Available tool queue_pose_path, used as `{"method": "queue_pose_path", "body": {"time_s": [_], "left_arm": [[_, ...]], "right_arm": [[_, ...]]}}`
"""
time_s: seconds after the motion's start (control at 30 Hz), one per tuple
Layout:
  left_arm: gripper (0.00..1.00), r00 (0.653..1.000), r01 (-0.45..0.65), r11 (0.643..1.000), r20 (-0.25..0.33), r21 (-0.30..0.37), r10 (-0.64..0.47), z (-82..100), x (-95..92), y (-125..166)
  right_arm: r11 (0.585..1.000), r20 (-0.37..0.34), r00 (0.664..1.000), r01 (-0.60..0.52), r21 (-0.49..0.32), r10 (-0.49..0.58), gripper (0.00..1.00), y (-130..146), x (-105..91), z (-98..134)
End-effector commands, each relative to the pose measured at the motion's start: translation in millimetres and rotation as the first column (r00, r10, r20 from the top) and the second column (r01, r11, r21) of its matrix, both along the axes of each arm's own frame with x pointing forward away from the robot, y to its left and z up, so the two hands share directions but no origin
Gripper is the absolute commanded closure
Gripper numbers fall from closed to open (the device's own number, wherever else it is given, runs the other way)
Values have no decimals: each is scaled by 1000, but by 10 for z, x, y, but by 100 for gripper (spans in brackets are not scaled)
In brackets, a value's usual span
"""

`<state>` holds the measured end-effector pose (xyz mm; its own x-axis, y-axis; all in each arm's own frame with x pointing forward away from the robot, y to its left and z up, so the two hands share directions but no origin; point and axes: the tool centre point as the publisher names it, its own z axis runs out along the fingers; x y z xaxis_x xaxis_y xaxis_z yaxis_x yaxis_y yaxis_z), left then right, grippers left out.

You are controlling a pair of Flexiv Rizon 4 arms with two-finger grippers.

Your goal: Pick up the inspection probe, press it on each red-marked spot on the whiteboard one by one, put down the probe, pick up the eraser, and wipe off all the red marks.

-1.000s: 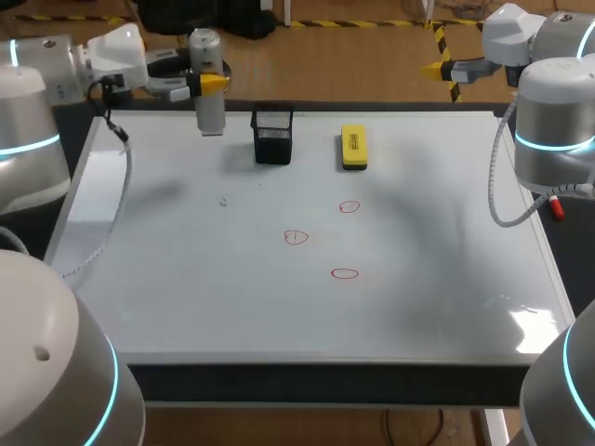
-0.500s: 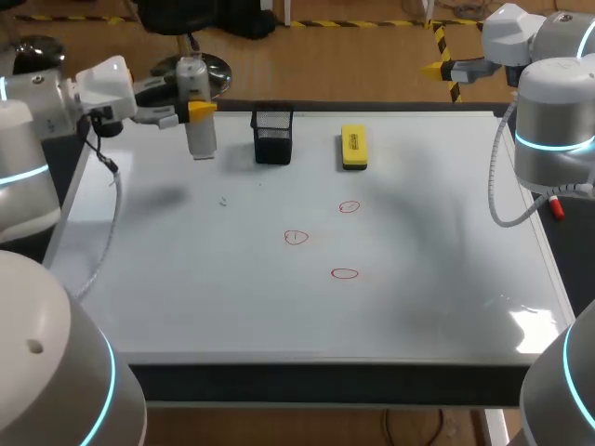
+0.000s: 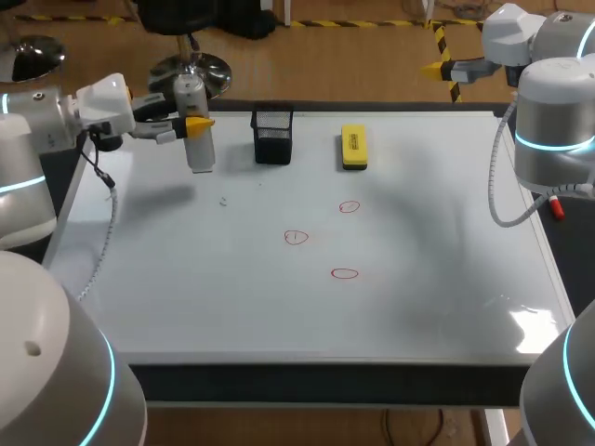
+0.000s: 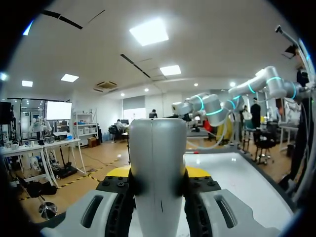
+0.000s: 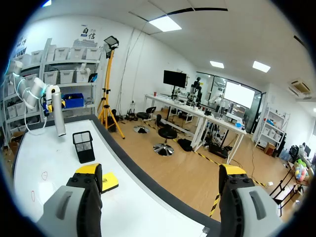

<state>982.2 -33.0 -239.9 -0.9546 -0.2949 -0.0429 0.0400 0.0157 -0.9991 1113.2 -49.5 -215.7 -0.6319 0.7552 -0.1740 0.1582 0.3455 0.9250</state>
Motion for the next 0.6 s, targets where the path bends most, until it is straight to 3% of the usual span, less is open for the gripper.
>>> {"method": "queue_pose_path", "body": {"time_s": [0.03,0.6], "left_arm": [[100,1000,15,1000,-4,-10,-15,-68,35,11],[100,1000,10,1000,-22,0,-10,-134,45,13]], "right_arm": [[1000,0,1000,-1,0,1,0,-2,3,-3],[1000,0,1000,-1,0,1,0,-2,3,-3]]}}
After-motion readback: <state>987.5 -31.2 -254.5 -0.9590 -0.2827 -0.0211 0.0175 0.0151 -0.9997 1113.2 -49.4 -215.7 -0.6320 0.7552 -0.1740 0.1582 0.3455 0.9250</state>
